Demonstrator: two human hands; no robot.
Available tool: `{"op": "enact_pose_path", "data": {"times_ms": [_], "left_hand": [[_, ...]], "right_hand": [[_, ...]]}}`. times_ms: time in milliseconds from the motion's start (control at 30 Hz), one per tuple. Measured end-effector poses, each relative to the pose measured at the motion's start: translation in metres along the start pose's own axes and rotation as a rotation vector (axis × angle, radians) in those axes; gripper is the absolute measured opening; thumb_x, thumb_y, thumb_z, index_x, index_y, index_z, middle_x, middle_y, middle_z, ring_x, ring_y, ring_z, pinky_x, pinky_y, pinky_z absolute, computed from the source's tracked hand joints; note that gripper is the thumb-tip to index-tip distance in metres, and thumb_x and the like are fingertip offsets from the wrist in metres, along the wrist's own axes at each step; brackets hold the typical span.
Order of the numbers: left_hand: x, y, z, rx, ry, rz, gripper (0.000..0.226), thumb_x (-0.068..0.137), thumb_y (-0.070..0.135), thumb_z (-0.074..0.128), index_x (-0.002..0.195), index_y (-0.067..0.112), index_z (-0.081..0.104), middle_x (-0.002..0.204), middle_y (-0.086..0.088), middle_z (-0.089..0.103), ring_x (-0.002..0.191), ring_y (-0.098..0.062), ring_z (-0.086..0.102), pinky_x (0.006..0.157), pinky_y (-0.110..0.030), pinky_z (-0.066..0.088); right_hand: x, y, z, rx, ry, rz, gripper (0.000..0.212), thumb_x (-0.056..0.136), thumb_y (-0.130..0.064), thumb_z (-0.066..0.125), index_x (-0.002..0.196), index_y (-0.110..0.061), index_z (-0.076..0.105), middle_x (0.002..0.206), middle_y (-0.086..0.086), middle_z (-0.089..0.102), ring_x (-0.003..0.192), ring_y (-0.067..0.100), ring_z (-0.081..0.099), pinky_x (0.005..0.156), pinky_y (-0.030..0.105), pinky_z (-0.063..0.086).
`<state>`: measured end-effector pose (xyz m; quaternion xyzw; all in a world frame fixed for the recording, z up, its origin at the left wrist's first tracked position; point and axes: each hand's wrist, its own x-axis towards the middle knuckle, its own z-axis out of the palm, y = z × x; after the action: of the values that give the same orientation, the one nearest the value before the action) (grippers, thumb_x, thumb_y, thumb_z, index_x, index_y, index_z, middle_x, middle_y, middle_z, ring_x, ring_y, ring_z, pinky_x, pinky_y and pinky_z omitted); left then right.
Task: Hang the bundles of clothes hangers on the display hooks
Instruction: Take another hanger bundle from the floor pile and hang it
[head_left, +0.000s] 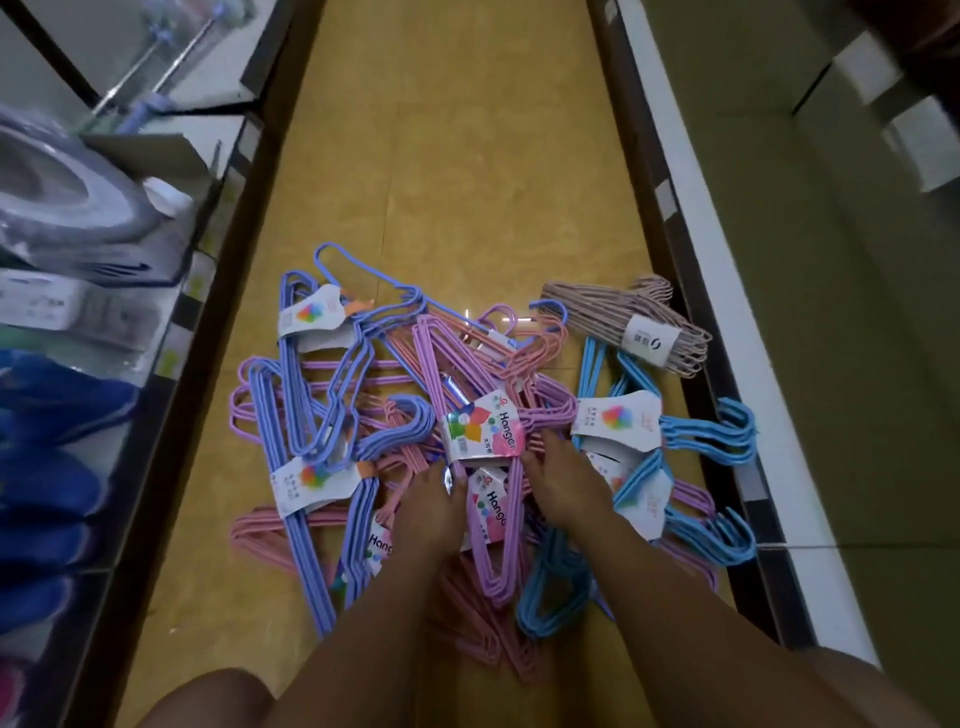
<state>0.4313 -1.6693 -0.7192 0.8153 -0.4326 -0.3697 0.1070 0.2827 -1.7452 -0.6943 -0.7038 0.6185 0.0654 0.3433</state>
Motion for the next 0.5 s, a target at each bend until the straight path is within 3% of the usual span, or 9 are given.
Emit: {"op": "enact_pose_path", "data": {"times_ms": [233, 333, 500], "left_hand": [[0.032, -0.022, 0.053, -0.095, -0.027, -0.059, 0.045, 0.097, 0.031, 0.044, 0.138, 0.012, 0.04, 0.133, -0.013, 0.052, 0.118, -0.034, 0.051, 0.096, -0.041, 0.043], [0.034, -0.019, 0.059, -0.159, -0.068, -0.1, 0.054, 0.099, 0.029, 0.044, 0.146, 0.009, 0.029, 0.142, -0.016, 0.045, 0.127, -0.034, 0.045, 0.097, -0.036, 0.039], [0.037, -0.009, 0.062, -0.269, -0.096, -0.172, 0.058, 0.101, 0.029, 0.04, 0.151, 0.009, 0.016, 0.15, -0.014, 0.036, 0.135, -0.033, 0.035, 0.103, -0.032, 0.032]], "right_hand": [[0.032, 0.017, 0.057, 0.201, -0.082, 0.094, 0.047, 0.102, -0.04, 0.034, 0.14, -0.013, 0.038, 0.135, 0.013, 0.051, 0.12, 0.033, 0.051, 0.091, 0.035, 0.041], [0.039, 0.017, 0.069, 0.296, -0.126, 0.169, 0.048, 0.102, -0.032, 0.036, 0.145, -0.011, 0.031, 0.139, 0.017, 0.048, 0.124, 0.034, 0.049, 0.096, 0.034, 0.039], [0.047, 0.015, 0.078, 0.377, -0.167, 0.232, 0.047, 0.099, -0.031, 0.041, 0.141, -0.01, 0.038, 0.139, 0.016, 0.049, 0.123, 0.033, 0.049, 0.098, 0.035, 0.039]]}}
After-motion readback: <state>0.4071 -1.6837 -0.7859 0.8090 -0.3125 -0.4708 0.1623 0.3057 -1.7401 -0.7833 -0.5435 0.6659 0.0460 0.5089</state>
